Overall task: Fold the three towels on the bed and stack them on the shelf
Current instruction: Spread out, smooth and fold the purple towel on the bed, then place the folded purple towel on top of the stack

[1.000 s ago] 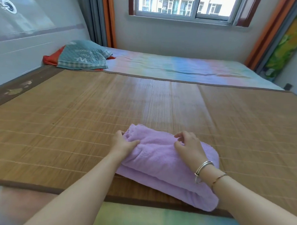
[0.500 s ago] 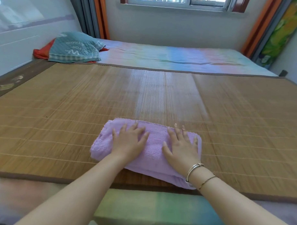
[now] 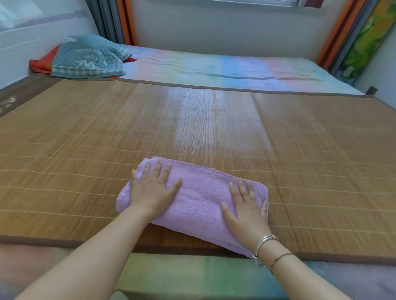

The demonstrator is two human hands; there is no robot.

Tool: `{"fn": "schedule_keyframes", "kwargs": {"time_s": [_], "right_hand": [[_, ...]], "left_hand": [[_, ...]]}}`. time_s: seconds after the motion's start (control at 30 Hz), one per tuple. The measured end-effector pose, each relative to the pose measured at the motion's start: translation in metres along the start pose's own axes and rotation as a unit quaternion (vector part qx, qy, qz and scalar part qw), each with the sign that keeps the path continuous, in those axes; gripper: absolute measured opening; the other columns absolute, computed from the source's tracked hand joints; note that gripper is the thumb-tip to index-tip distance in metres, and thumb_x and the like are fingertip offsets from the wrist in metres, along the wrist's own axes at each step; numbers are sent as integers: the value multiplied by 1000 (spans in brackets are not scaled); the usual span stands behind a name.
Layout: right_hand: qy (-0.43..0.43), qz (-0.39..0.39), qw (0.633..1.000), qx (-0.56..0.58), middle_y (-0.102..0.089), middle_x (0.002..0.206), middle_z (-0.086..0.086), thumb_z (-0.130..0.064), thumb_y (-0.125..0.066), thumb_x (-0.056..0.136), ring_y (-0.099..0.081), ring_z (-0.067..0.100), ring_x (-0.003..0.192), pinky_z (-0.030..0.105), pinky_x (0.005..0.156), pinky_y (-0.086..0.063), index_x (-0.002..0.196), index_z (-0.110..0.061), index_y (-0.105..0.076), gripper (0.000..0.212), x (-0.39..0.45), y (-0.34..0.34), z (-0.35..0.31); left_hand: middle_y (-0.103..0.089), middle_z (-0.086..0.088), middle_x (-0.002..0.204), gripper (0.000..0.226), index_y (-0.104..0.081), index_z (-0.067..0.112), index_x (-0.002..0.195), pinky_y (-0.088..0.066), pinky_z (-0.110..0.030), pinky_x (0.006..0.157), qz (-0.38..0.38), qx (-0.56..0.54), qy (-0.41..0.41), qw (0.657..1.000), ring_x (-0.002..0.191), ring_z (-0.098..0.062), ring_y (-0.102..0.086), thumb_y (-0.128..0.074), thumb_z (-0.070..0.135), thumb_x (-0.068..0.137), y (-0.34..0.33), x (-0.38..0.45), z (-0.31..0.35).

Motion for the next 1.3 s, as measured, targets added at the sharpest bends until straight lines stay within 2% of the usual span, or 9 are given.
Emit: {"fn": "schedule_keyframes", "kwargs": {"time_s": [0.13, 0.27, 0.37, 0.6, 0.73, 0.9, 1.07, 1.2, 1.3], "right_hand": [[-92, 126, 961, 230, -24, 152, 11, -36, -65, 85, -21, 23, 142, 33, 114, -20, 143, -8, -27, 74, -21, 30, 45], [-291, 52, 854, 429, -50, 124, 7, -44, -79, 70, -53, 28, 115, 32, 95, -41, 133, -1, -35, 88, -37, -6, 84], [-304, -7, 808, 505, -64, 111, 11, -57, -82, 45, -64, 27, 100, 40, 96, -49, 120, -1, -52, 99, -42, -24, 70], [-219, -95, 750, 617, -70, 107, 19, -32, -77, 75, -69, 34, 93, 48, 77, -57, 121, -6, -55, 57, -53, -2, 3], [-153, -132, 718, 666, -66, 108, 24, -24, -64, 84, -65, 36, 101, 51, 97, -47, 116, 4, -58, 43, -63, 12, -72], [-51, -202, 661, 721, -67, 87, 14, -23, -63, 82, -64, 27, 85, 39, 80, -51, 99, -4, -67, 26, -75, 36, -203], [77, -328, 641, 690, -65, 79, 15, -22, -61, 81, -64, 25, 78, 36, 73, -52, 85, -6, -70, 19, -104, 59, -371], [158, -414, 620, 648, -59, 82, 13, -23, -66, 77, -60, 24, 79, 35, 71, -51, 92, -11, -62, 20, -151, 75, -505], [195, -474, 593, 621, -55, 77, 7, -24, -59, 84, -59, 19, 72, 31, 64, -51, 85, -16, -60, 7, -192, 78, -596]], "left_hand": [[-31, -2, 154, 93, -26, 26, 148, -25, -53, 111, -25, -115, 154, 981, 137, -32, -36, -28, 84, 76, -1, -9, -75], [-56, -12, 132, 94, -50, 9, 131, -41, -45, 102, -75, -282, 225, 930, 121, -33, -52, -48, 81, 70, -12, -22, -97], [-57, -8, 133, 108, -50, 12, 135, -43, -40, 103, -108, -412, 247, 870, 119, -27, -55, -59, 83, 54, -21, -36, -94], [-66, -9, 113, 73, -52, 6, 127, -49, -25, 57, -164, -563, 264, 766, 86, -18, -66, -75, 50, 74, -6, -73, -93], [-71, -6, 91, 49, -61, 16, 112, -48, -26, 58, -180, -612, 305, 707, 77, -19, -65, -74, 46, 76, 9, -119, -124], [-61, -1, 53, 18, -61, 16, 75, -40, -27, 55, -99, -689, 337, 634, 56, -17, -54, -65, 32, 82, 53, -194, -191], [-59, -7, 60, 23, -57, 18, 93, -38, -27, 56, 45, -773, 356, 524, 52, -20, -55, -54, 41, 92, 105, -262, -257], [-62, -13, 92, 43, -55, 11, 119, -52, -42, 70, 129, -812, 312, 475, 80, -31, -59, -43, 46, 97, 171, -317, -302], [-68, -21, 111, 62, -60, 8, 123, -51, -60, 83, 154, -833, 284, 450, 100, -41, -65, -61, 55, 82, 214, -357, -342]]}}
Point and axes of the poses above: each hand's wrist, its own x-axis towards the middle knuckle, its own y-axis out of the back of the hand, z = x × y, the point moved 10 cm from there along x, towards the middle knuckle
